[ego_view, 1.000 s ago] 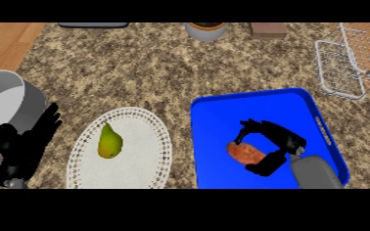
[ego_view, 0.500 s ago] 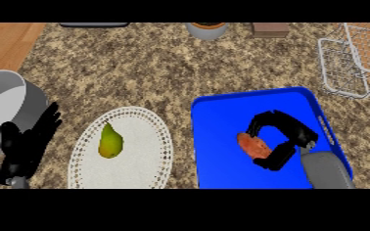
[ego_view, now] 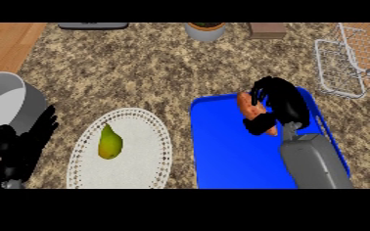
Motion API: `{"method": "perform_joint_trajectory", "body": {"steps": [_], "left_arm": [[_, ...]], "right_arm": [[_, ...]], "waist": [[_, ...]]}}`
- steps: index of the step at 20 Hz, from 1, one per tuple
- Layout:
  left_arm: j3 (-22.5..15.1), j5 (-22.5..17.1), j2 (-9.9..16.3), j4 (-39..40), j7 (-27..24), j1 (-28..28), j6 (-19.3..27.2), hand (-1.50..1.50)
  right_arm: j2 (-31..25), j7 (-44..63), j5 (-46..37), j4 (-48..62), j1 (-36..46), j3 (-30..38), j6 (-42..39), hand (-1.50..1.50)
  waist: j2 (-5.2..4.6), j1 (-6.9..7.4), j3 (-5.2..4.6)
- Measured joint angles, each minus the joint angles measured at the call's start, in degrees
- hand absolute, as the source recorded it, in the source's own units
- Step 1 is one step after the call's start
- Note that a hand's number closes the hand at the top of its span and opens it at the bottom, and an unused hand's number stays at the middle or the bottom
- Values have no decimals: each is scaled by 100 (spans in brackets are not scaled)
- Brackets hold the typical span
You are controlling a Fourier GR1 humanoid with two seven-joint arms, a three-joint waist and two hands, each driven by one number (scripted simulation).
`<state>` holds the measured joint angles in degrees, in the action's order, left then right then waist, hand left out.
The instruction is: Pick the sweet potato from the tray and place it in the tiered basket
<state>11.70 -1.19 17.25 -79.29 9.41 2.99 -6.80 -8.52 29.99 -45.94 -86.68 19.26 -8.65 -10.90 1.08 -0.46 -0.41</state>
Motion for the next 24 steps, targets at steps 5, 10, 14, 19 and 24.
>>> {"method": "perform_joint_trajectory", "body": {"steps": [5,10,14,19,24], "left_arm": [[-4,12,-62,19,-16,15,42,0],[13,9,-71,-11,-37,-5,20,0],[14,13,-106,-22,-24,-32,-15,0],[42,52,-104,-34,-32,-45,-25,0],[50,72,-95,-82,59,-105,-50,0]], "right_arm": [[249,1488,-1405,-910,473,-469,399,150],[541,2502,-2315,-1555,1033,-705,180,150],[539,2547,-2348,-1755,1406,-313,72,150],[206,2153,-2092,-1420,1829,493,300,150],[-263,1338,-1813,-400,2152,1174,920,150]], "waist": [[-9,-29,12],[-58,19,27],[-84,45,35],[-104,71,38],[-121,102,42]]}}
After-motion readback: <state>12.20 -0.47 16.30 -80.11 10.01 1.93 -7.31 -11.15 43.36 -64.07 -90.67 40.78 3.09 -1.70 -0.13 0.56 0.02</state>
